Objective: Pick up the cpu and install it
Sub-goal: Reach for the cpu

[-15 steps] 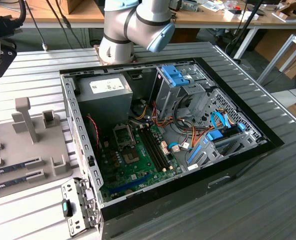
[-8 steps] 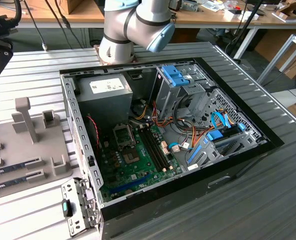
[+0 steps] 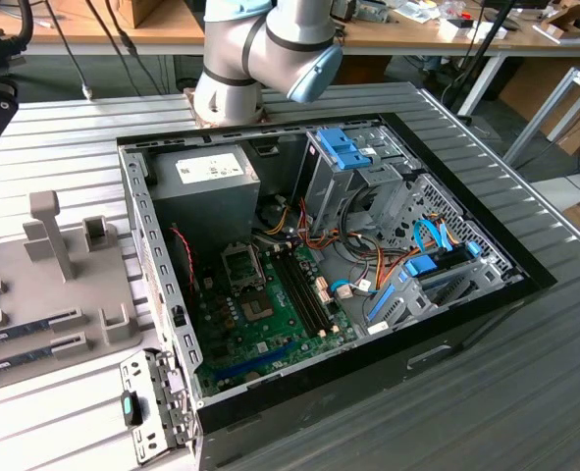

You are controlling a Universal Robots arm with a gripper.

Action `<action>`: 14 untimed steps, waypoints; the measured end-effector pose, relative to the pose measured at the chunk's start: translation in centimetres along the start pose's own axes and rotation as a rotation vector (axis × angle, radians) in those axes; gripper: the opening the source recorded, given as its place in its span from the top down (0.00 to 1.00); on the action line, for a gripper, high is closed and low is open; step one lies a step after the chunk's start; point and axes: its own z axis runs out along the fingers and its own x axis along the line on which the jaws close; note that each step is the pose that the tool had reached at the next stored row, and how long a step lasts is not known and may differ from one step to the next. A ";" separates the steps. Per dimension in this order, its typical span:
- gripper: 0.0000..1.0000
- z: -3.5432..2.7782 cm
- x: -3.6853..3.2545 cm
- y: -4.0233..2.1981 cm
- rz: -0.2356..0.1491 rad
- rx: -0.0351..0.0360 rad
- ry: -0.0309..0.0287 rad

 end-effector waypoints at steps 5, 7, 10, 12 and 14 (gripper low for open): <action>0.89 -0.01 0.39 -0.03 0.000 -0.0001 0.0000; 0.89 -0.01 0.60 -0.05 0.000 0.0000 0.0000; 0.89 -0.01 0.77 -0.06 0.000 0.0000 0.0000; 0.89 -0.02 0.95 -0.07 0.000 0.0000 0.0000; 0.89 -0.02 1.04 -0.08 0.000 0.0000 0.0000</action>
